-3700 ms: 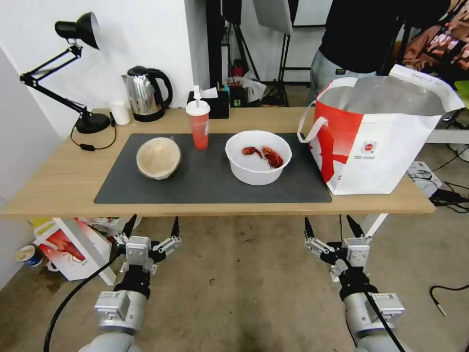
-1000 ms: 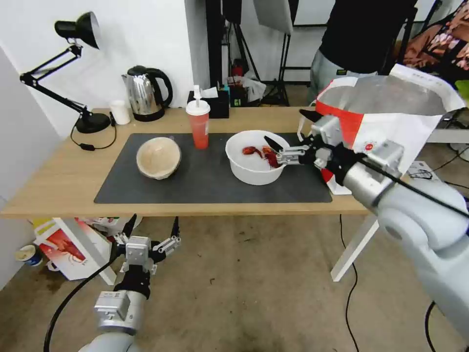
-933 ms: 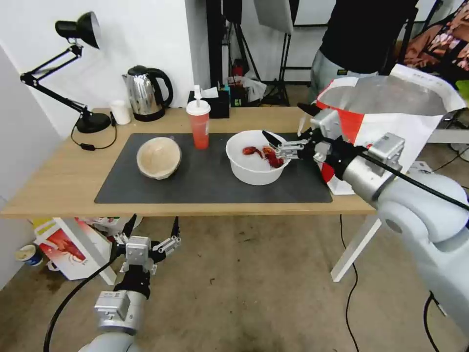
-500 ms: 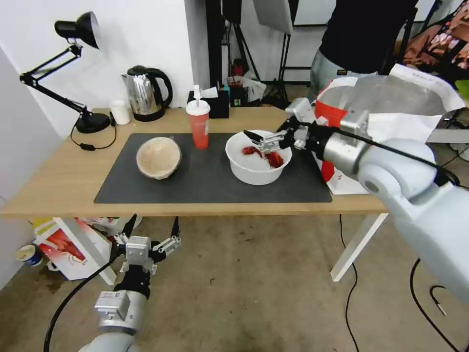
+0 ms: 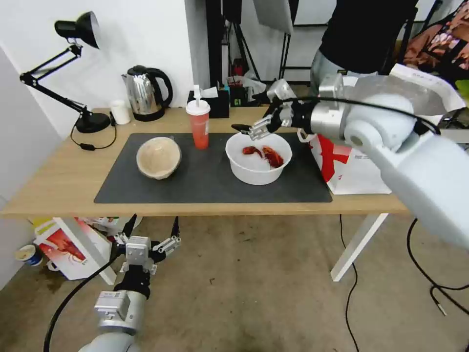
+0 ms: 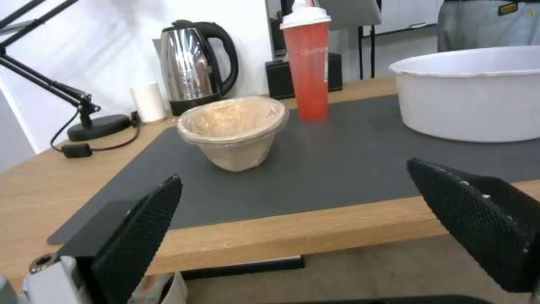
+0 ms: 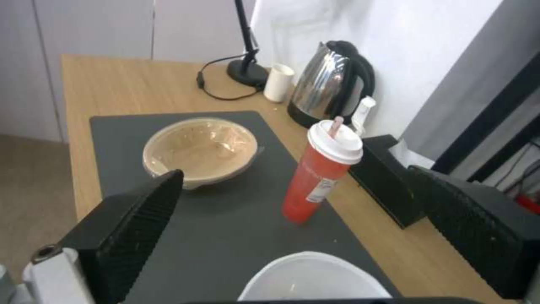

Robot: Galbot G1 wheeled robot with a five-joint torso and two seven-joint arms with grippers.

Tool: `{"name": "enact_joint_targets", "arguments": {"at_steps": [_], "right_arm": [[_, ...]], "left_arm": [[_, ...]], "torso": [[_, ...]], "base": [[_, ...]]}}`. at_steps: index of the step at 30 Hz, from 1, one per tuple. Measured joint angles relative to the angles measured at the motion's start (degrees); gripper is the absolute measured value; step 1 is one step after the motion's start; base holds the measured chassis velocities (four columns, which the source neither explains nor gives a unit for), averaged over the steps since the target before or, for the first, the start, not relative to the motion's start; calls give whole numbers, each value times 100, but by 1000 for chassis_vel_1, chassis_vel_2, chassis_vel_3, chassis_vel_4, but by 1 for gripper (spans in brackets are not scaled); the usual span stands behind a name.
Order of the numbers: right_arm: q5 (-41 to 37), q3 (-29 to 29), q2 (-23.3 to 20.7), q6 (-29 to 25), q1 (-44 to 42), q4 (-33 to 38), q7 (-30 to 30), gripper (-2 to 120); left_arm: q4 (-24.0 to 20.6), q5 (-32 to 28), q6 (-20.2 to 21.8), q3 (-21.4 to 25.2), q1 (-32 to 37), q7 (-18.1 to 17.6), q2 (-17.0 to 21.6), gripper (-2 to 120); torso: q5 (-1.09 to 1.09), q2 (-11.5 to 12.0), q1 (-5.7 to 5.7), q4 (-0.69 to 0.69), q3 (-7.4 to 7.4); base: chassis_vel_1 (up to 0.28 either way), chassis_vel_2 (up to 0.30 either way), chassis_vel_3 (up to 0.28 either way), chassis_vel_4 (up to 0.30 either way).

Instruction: Pick up the trash from the table and place it into the takeout bag.

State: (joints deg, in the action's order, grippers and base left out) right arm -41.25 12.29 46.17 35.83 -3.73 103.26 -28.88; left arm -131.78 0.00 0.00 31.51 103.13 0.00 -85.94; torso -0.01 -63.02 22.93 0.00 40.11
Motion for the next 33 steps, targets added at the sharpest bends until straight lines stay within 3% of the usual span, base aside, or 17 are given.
{"name": "enact_joint_targets", "arguments": {"at_steps": [12, 25, 29, 33], "right_arm": [[16, 227, 6, -86, 262, -230, -272, 100], [1056, 1137, 80, -1659, 956, -1427, -2129, 100], [1542, 1569, 114, -2396, 1284, -1992, -3002, 100], [1702, 1736, 113, -2647, 1403, -2181, -3328, 100]], "left_arm": [[0, 0, 0, 0, 0, 0, 0, 100], [0, 0, 0, 0, 0, 0, 0, 100], [0, 0, 0, 0, 0, 0, 0, 100], [0, 0, 0, 0, 0, 0, 0, 100]], "torso": [[0, 0, -1, -1, -1], [1, -2, -1, 0, 0], [1, -1, -1, 0, 0], [2, -1, -1, -1, 0]], "base": [[0, 0, 0, 0], [0, 0, 0, 0], [0, 0, 0, 0], [0, 0, 0, 0]]}}
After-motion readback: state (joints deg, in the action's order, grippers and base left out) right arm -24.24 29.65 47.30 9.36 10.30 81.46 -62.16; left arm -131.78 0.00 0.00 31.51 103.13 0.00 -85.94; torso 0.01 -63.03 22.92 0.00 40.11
